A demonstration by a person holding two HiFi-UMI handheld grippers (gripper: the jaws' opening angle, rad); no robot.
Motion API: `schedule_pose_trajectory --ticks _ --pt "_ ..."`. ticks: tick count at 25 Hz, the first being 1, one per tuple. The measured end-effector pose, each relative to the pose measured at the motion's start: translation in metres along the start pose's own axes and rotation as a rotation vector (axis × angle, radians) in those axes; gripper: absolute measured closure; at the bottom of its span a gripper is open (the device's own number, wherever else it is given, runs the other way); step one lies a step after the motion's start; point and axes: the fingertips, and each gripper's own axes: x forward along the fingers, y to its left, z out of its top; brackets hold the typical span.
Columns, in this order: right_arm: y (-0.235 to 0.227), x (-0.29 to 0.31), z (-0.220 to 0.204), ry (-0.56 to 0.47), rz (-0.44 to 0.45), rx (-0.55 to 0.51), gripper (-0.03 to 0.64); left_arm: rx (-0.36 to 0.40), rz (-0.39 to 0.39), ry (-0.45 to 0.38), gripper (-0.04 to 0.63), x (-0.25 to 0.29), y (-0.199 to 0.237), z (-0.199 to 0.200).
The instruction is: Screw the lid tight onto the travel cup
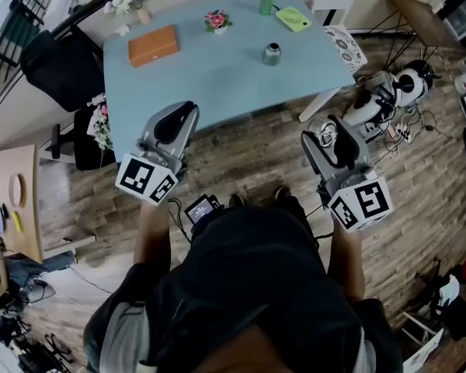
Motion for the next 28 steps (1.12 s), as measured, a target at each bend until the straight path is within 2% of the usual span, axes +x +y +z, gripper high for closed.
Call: schedule_pose_trajectory --ticks 4,21,28 --pt "-0.014 0.006 -0.003 0.009 0.031 -0.004 0.351 0.003 0.012 0.012 0.502 0.013 -0.006 -0.004" --pt "-0.118 0.058 -0.006 0.020 0.278 0.006 0.351 0.019 0.217 0.077 0.502 0.093 -0.024 -0.016" --pt "-0.160 0.069 -0.006 0.013 0.349 0.017 0.351 0.025 0.281 0.103 0.502 0.123 -0.039 -0.021"
